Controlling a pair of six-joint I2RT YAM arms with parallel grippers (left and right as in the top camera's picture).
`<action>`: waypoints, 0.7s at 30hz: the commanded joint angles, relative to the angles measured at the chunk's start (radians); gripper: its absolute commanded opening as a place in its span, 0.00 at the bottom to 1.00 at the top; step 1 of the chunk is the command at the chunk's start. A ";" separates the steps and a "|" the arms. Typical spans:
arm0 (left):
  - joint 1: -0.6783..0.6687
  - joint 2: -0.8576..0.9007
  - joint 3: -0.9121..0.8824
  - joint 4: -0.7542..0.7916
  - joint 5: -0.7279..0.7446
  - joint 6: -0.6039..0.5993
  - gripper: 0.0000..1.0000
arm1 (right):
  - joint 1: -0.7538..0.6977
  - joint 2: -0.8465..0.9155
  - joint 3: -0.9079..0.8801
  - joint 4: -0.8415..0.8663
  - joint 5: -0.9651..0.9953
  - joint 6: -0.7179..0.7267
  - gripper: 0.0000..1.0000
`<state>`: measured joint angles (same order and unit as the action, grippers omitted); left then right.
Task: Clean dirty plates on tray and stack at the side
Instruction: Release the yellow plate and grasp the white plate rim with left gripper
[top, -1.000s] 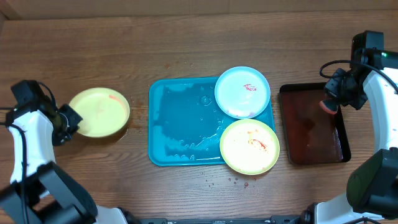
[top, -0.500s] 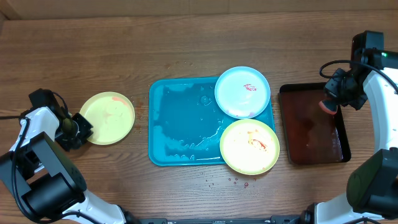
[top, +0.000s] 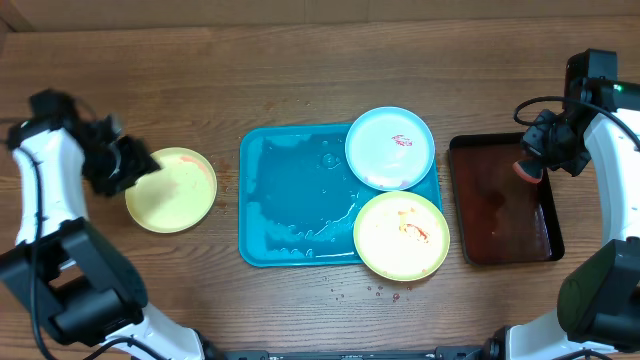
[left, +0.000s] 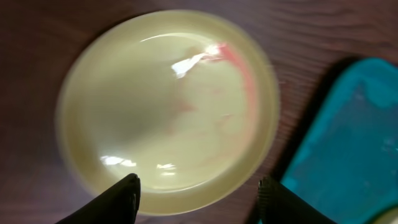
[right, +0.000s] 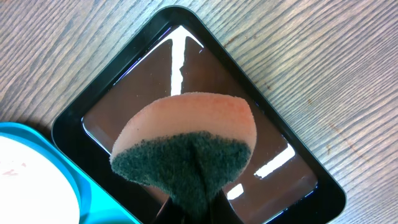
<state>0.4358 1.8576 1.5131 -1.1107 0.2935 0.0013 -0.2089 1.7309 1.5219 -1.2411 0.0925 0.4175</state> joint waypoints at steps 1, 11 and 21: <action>-0.146 0.003 0.044 0.018 0.139 0.070 0.73 | -0.003 -0.010 0.000 0.006 -0.001 -0.003 0.04; -0.628 0.045 0.044 0.335 0.003 -0.151 1.00 | -0.003 -0.010 0.000 0.006 -0.001 -0.004 0.04; -0.856 0.178 0.044 0.548 -0.200 -0.277 0.80 | -0.003 -0.010 -0.001 0.006 -0.001 -0.004 0.04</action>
<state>-0.3958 1.9892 1.5402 -0.5850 0.1570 -0.2169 -0.2089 1.7309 1.5219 -1.2411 0.0921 0.4171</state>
